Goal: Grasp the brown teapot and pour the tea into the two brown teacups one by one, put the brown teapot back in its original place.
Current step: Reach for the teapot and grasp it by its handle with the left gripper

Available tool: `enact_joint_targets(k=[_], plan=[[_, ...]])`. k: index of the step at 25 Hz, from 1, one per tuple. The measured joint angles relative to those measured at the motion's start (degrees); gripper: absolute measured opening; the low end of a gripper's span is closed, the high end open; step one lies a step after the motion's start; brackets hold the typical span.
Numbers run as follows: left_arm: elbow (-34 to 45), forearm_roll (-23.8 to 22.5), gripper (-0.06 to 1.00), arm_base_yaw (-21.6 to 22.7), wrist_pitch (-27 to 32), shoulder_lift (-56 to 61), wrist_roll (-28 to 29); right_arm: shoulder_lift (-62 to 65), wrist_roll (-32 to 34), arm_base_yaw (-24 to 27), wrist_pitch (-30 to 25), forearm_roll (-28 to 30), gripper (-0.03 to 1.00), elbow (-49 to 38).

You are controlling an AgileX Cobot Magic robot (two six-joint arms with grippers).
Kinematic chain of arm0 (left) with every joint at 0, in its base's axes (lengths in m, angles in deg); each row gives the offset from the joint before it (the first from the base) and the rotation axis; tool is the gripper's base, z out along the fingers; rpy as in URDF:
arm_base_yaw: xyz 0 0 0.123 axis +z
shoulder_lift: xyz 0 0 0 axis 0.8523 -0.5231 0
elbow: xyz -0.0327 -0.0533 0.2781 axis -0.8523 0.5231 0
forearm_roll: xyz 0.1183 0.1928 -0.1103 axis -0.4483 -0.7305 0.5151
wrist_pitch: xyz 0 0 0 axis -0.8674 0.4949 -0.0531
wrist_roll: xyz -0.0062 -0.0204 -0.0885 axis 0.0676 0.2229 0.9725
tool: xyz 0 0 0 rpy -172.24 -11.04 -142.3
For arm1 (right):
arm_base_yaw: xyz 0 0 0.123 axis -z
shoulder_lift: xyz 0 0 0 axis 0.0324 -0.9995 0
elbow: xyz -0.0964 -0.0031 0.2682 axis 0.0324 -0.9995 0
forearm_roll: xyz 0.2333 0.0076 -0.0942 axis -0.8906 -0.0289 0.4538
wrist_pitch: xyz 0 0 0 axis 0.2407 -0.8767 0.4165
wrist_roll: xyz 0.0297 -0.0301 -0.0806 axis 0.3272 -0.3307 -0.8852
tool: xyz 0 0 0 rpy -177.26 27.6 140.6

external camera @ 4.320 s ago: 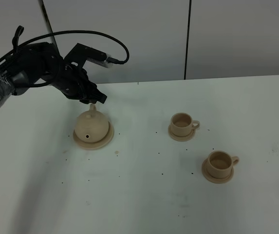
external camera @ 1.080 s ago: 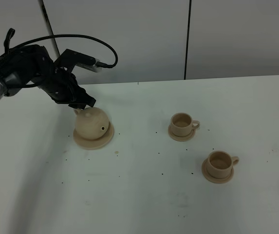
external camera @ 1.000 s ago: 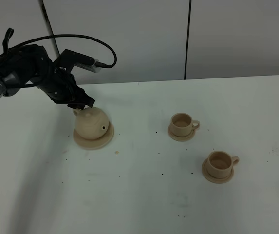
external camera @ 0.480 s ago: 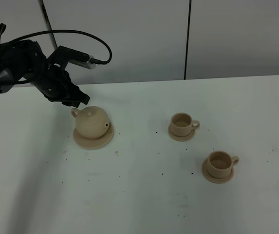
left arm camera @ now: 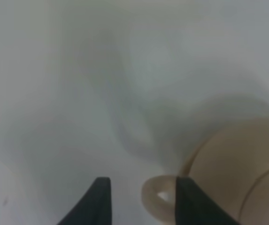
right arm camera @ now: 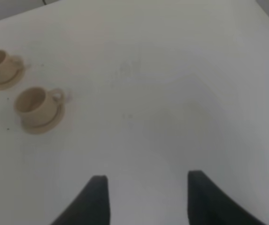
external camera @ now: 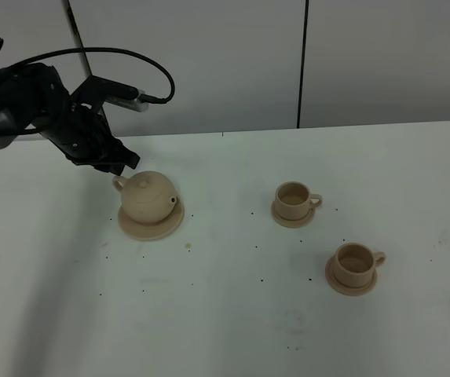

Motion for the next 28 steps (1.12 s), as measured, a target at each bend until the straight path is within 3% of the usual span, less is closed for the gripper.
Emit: enact_joint_targets(k=[28], plan=[[0.0, -1.87, 0.39, 0.18, -2.28, -0.39, 1.14, 0.0, 0.0, 0.0, 0.0, 0.0, 0.38, 0.0]])
